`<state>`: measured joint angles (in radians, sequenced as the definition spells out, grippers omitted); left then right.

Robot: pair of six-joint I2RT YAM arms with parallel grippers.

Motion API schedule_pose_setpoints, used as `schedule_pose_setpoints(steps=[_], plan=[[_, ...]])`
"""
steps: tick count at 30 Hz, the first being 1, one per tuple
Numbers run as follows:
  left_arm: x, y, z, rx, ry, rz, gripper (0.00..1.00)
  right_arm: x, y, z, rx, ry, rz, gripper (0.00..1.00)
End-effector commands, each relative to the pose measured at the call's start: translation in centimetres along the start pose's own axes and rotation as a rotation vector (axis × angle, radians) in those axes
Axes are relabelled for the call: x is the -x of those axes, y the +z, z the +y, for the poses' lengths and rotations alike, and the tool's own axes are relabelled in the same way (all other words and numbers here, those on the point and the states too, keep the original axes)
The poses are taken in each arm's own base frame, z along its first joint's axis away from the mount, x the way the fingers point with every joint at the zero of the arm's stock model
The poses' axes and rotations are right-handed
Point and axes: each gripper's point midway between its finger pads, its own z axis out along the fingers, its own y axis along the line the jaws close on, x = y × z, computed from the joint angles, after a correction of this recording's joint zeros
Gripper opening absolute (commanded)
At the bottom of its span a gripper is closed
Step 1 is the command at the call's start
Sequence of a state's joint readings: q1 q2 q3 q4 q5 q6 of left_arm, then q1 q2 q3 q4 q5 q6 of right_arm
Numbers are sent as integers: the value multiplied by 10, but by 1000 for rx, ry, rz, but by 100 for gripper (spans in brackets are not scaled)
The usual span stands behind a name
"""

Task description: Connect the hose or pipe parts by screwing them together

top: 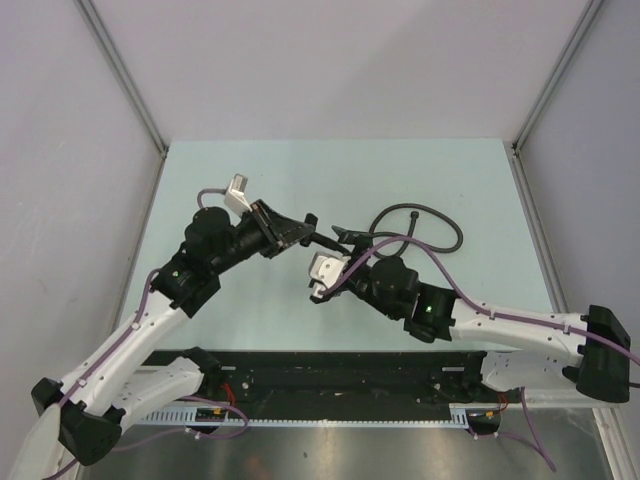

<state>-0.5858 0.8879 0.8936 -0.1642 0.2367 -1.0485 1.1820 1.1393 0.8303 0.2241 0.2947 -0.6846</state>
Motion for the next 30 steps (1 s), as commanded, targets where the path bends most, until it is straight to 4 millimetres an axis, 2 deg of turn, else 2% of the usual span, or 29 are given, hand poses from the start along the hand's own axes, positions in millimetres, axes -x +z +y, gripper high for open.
schedule_pose_setpoints(steps=[1,4,5,7,8,10,11,14,15,17,18,19,20,21,22,23,24,27,30], plan=[[-5,-7,-18,-30,-148,50,0,7,-1,-29,-173,-119,26,95],[-5,-11,-21,-39,-161,47,0,9,1,-22,-153,-140,20,83],[-6,-11,-21,-40,-169,54,0,10,2,-20,-144,-146,15,72],[-9,-12,-23,-46,-185,71,1,9,3,-15,-127,-150,11,58],[-10,-13,-24,-51,-187,76,0,10,3,-15,-124,-144,9,43],[-12,-13,-24,-53,-188,87,0,10,4,-11,-108,-139,3,30],[-11,-13,-24,-57,-178,87,1,11,4,-8,-97,-132,0,16],[-8,-12,-25,-71,-52,80,0,16,4,7,1,-74,-44,0],[-7,-11,-22,-78,49,73,0,14,5,17,88,7,-67,0],[-8,-8,-20,-112,179,73,0,19,3,16,161,107,-114,0],[-4,-9,-31,-200,328,40,0,27,-1,30,280,162,-175,0],[-4,-14,-42,-289,417,12,0,17,0,20,288,246,-162,0],[-23,-13,-28,-349,474,48,0,16,-1,22,327,285,-171,0],[-15,-18,-43,-451,581,-43,0,20,-6,32,433,316,-215,0],[-18,-19,-40,-486,626,-63,0,13,-7,24,457,393,-206,0],[-25,-21,-35,-527,681,-78,0,4,-6,25,503,449,-196,0],[-26,-18,-28,-526,759,-88,0,14,-16,34,636,495,-259,0],[-40,-9,-10,-531,824,-24,0,-7,-10,30,716,711,-197,4],[-40,1,5,-485,809,-12,0,-27,-6,31,692,751,-123,9]])
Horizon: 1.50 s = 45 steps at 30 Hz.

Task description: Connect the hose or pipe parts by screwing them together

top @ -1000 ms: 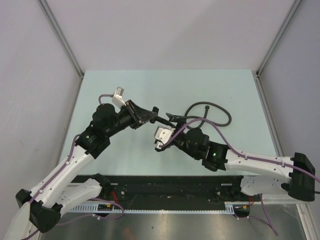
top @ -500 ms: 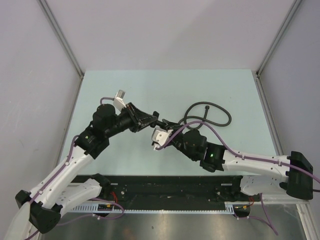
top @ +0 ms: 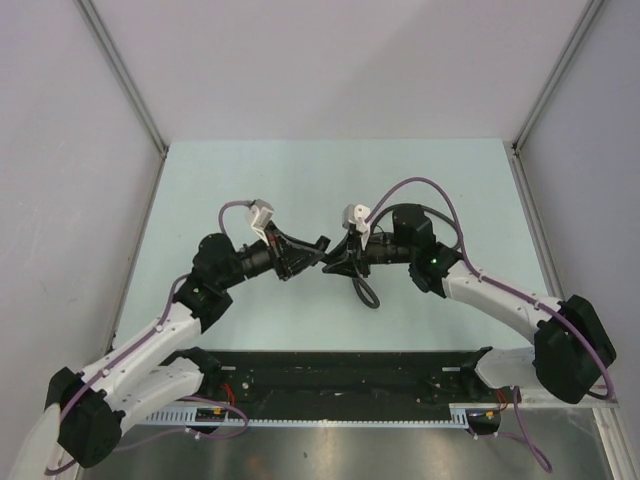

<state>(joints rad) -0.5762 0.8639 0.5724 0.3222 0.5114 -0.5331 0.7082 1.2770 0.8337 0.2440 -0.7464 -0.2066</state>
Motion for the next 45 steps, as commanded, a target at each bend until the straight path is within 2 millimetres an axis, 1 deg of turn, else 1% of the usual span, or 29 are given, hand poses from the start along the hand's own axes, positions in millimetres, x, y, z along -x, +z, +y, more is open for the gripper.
schedule_pose_setpoints(steps=[1,2,3,4,5,6,7,9,10,12,13,14,17,19,21,23,24,25,26,28,29,30,36,37,39,40,41,43,45], plan=[[22,2,-10,-100,225,-87,0,8,-9,8,84,202,-10,15],[20,1,1,-57,192,-88,0,9,-11,6,61,201,-9,32],[21,1,11,-19,135,-92,0,14,-13,1,14,186,-17,41],[26,-3,32,55,105,-113,0,18,-17,-3,-24,174,-22,67],[24,-6,46,98,64,-111,0,20,-20,-8,-68,167,-21,83],[23,-9,58,135,3,-114,0,21,-25,-22,-160,153,-18,99],[25,-16,83,203,-40,-120,0,32,-33,-25,-208,135,-38,100],[18,-22,103,247,-90,-100,0,35,-44,-43,-344,163,-43,100],[13,-24,117,280,-114,-83,1,40,-49,-44,-371,160,-54,100],[1,-27,137,337,-171,-40,0,42,-58,-51,-441,166,-56,100],[-7,-30,154,385,-214,-16,0,48,-63,-51,-463,192,-77,100],[-14,-33,163,420,-261,11,0,48,-69,-56,-512,203,-78,100],[-32,-40,189,467,-354,71,0,51,-82,-58,-572,207,-82,100],[-36,-44,201,484,-401,85,0,51,-88,-60,-612,213,-82,100],[-41,-44,210,488,-445,105,0,51,-100,-70,-707,241,-92,100],[-45,-47,220,515,-483,116,0,51,-106,-73,-751,276,-103,100],[-47,-49,224,527,-494,121,1,52,-107,-73,-754,282,-109,100],[-54,-52,228,546,-521,143,2,45,-107,-71,-753,304,-88,100],[-53,-52,232,556,-515,153,4,43,-106,-69,-745,321,-82,100],[-67,-55,239,585,-553,200,7,41,-106,-67,-738,324,-75,100],[-66,-55,243,592,-547,210,9,41,-105,-65,-726,326,-71,100],[-73,-57,248,606,-564,228,10,40,-104,-65,-723,324,-67,100],[-83,-62,260,629,-611,252,18,44,-104,-58,-691,319,-74,100],[-85,-63,261,638,-617,258,25,44,-105,-57,-694,333,-78,100],[-84,-63,263,641,-614,265,32,42,-108,-59,-719,357,-78,100],[-83,-63,264,645,-616,270,38,36,-107,-59,-729,392,-67,100],[-84,-63,265,649,-616,275,39,33,-108,-60,-740,410,-61,100],[-79,-63,266,648,-596,269,50,27,-109,-59,-757,451,-50,100],[-79,-65,264,660,-597,279,52,25,-112,-59,-775,471,-49,100]])
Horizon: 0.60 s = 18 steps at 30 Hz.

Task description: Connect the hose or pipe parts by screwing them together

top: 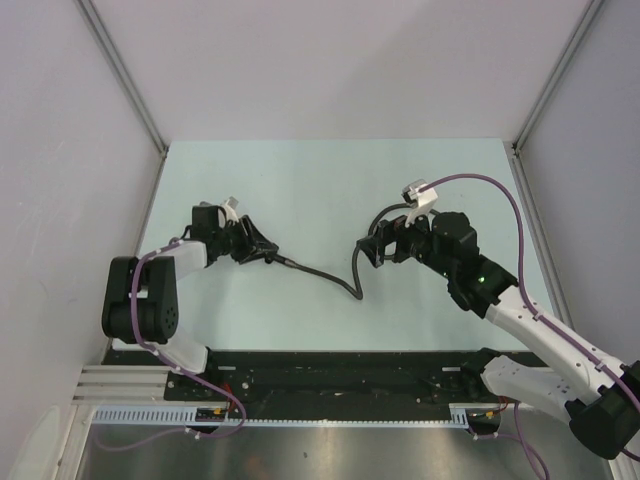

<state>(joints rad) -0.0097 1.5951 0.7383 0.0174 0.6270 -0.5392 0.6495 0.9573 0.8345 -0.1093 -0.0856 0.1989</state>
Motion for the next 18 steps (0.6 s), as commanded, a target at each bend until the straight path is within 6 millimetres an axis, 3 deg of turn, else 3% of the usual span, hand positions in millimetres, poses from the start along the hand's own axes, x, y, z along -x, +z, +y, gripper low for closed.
schedule_pose_setpoints(steps=[1,3,4,9,11,14,18], plan=[[16,-7,-9,-1,53,-25,52,12,-8,-7,-71,76,-25,100],[19,-9,-11,2,57,-32,52,13,-11,-8,-81,82,-29,100],[20,-11,-14,1,61,-29,63,13,-14,-15,-122,84,-32,100],[39,-31,-31,24,134,-90,77,5,-16,-29,-221,183,-21,100],[45,-42,-42,8,159,-127,100,2,-18,-37,-274,206,-19,100],[50,-70,-79,-60,247,-210,100,3,-23,-47,-340,244,-39,100],[39,-101,-124,-179,301,-254,100,12,-28,-46,-339,274,-79,100]])
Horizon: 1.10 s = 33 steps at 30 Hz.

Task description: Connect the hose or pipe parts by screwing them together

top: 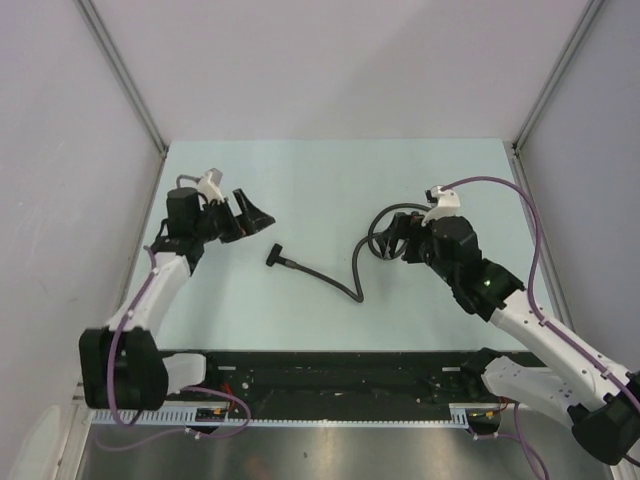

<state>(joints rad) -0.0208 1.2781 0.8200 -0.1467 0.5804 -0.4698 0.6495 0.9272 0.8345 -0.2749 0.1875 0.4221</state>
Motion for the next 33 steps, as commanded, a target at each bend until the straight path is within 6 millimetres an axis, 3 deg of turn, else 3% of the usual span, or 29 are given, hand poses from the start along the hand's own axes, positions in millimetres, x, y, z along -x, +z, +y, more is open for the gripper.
schedule_pose_setpoints(steps=[1,2,4,5,8,11,15,18,33], plan=[[15,-37,-66,-175,107,-77,100,33,-15,2,-17,80,-113,100],[16,-52,-87,-220,157,-111,100,35,-17,1,-19,81,-119,100],[11,-67,-105,-256,249,-153,100,40,-22,2,-13,76,-138,100],[9,-85,-126,-301,311,-202,100,41,-23,3,-6,73,-145,100],[6,-116,-148,-344,399,-304,100,48,-28,8,21,74,-170,100],[5,-135,-146,-320,433,-396,100,53,-31,12,43,78,-185,100],[-1,-129,-115,-211,403,-445,100,51,-31,11,37,84,-180,100],[-7,-123,-106,-194,370,-429,100,49,-31,8,25,88,-173,100],[-8,-127,-109,-205,369,-436,100,39,-35,4,10,81,-135,100]])
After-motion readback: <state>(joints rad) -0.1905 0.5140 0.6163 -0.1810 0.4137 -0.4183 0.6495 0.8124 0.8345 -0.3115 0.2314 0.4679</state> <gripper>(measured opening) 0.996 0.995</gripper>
